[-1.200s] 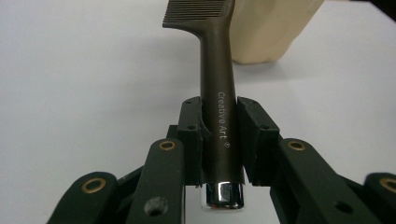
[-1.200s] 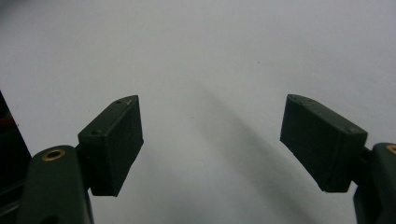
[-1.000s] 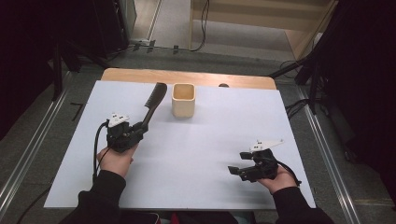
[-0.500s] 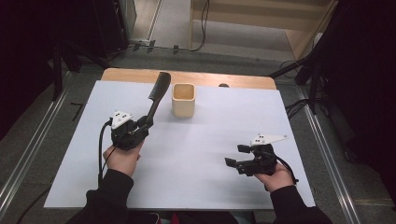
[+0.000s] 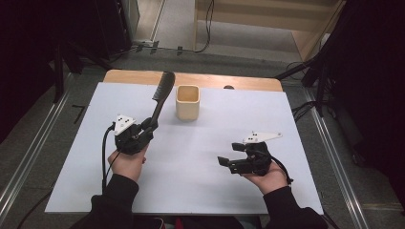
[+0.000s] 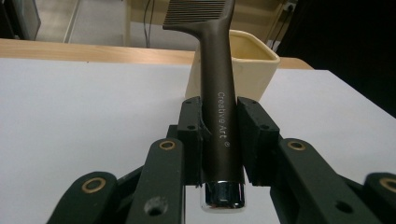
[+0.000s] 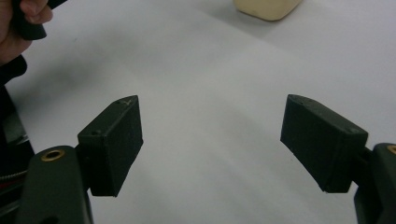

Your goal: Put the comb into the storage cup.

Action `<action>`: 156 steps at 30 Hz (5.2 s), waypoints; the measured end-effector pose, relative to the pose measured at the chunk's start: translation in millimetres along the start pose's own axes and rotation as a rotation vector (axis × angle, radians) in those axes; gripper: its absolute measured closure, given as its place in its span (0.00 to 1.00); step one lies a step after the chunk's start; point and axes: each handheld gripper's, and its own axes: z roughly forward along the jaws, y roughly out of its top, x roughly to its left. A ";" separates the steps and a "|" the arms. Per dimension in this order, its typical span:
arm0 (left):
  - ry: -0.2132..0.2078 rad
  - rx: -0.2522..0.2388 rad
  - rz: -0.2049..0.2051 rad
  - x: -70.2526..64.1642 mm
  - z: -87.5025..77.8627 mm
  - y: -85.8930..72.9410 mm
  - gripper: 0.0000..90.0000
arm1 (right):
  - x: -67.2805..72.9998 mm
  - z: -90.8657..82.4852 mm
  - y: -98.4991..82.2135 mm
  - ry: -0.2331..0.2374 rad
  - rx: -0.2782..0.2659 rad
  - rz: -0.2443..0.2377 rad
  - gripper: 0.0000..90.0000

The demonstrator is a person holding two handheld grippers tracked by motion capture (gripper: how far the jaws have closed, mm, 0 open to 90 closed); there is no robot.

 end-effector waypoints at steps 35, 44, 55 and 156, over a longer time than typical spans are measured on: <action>0.032 -0.055 0.010 -2.1 1.2 -11.9 0.81 | 25.8 36.0 70.6 -0.008 -0.077 0.019 0.25; 0.019 -0.063 0.014 -3.9 2.0 -13.5 0.81 | 35.4 52.5 89.9 0.000 -0.067 0.005 0.25; 0.008 -0.077 -0.001 -4.4 0.5 -13.5 0.81 | 41.3 67.0 113.5 -0.009 -0.062 -0.001 0.25; 0.010 -0.165 0.001 -11.0 -2.0 -17.4 0.81 | 70.3 153.9 179.9 -0.023 -0.003 0.293 0.66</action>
